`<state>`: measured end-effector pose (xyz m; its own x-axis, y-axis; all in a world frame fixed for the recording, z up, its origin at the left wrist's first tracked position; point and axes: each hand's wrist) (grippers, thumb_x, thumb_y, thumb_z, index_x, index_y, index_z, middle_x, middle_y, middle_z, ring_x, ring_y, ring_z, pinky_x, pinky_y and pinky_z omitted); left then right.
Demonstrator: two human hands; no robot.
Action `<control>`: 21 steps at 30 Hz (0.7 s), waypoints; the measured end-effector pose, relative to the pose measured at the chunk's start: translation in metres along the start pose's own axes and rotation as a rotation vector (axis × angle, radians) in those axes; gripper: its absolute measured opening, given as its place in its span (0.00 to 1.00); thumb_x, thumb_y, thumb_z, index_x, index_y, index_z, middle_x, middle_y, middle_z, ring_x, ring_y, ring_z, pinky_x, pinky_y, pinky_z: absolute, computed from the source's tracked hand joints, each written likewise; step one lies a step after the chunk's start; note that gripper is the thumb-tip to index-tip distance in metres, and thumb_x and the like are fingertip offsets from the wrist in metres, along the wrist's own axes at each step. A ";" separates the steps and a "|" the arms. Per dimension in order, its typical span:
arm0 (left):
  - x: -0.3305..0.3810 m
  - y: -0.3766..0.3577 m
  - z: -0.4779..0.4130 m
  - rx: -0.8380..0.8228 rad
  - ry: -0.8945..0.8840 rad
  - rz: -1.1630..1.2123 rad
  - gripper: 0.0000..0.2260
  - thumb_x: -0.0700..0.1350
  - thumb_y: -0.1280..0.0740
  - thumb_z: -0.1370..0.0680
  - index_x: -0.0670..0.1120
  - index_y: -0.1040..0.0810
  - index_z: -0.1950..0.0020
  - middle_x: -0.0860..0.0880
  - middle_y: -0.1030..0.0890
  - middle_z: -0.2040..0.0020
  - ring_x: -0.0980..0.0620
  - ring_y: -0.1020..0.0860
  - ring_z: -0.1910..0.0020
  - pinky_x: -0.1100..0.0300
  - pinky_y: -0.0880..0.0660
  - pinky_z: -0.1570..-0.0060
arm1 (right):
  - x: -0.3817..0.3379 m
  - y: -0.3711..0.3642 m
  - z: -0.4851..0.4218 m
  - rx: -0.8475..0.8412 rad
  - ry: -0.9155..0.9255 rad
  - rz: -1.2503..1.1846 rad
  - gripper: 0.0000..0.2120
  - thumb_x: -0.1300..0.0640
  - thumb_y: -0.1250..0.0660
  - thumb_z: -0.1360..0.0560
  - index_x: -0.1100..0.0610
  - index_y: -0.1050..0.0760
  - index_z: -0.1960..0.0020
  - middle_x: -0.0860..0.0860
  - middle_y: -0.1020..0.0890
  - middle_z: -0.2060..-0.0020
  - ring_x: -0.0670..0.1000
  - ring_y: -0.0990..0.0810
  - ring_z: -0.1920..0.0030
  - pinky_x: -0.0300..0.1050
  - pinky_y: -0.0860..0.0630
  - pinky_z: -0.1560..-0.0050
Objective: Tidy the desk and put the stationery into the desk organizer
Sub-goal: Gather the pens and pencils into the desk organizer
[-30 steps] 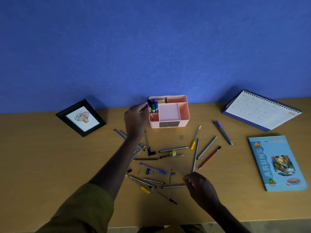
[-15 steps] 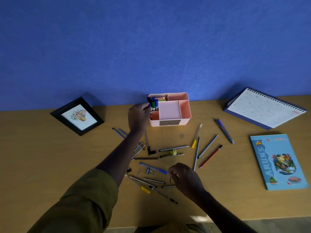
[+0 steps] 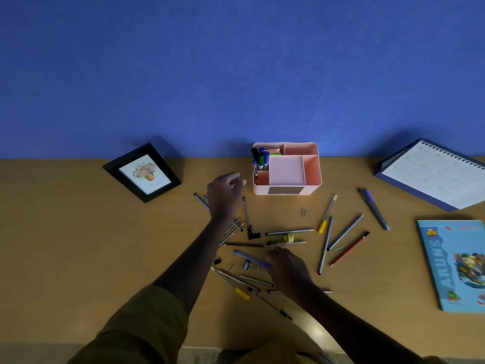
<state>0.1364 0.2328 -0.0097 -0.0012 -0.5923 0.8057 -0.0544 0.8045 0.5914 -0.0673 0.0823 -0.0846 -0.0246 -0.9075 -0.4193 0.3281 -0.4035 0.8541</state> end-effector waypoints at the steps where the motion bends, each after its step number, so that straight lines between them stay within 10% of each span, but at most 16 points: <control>1: -0.005 0.002 0.005 -0.007 0.018 0.002 0.16 0.48 0.25 0.21 0.43 0.15 0.35 0.46 0.12 0.40 0.54 0.14 0.47 0.54 0.15 0.49 | -0.001 -0.002 0.000 0.004 0.001 0.016 0.09 0.53 0.27 0.20 0.51 0.21 0.42 0.47 0.17 0.50 0.43 0.20 0.56 0.37 0.20 0.60; 21: -0.051 -0.001 0.076 -0.149 0.197 -0.098 0.04 0.45 0.25 0.23 0.47 0.11 0.51 0.53 0.12 0.58 0.60 0.17 0.62 0.62 0.22 0.61 | -0.004 0.089 0.004 0.257 0.040 -0.284 0.06 0.57 0.28 0.20 0.51 0.19 0.43 0.44 0.17 0.53 0.41 0.18 0.58 0.40 0.17 0.60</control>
<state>0.0607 0.2594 -0.0537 0.1917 -0.6598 0.7266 0.1026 0.7497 0.6537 -0.0414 0.0493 -0.0057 -0.0420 -0.7522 -0.6576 0.0663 -0.6589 0.7493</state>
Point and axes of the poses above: each hand's wrist, its own z-axis away from the middle knuckle, its own y-axis out of the back of the hand, x = y × z
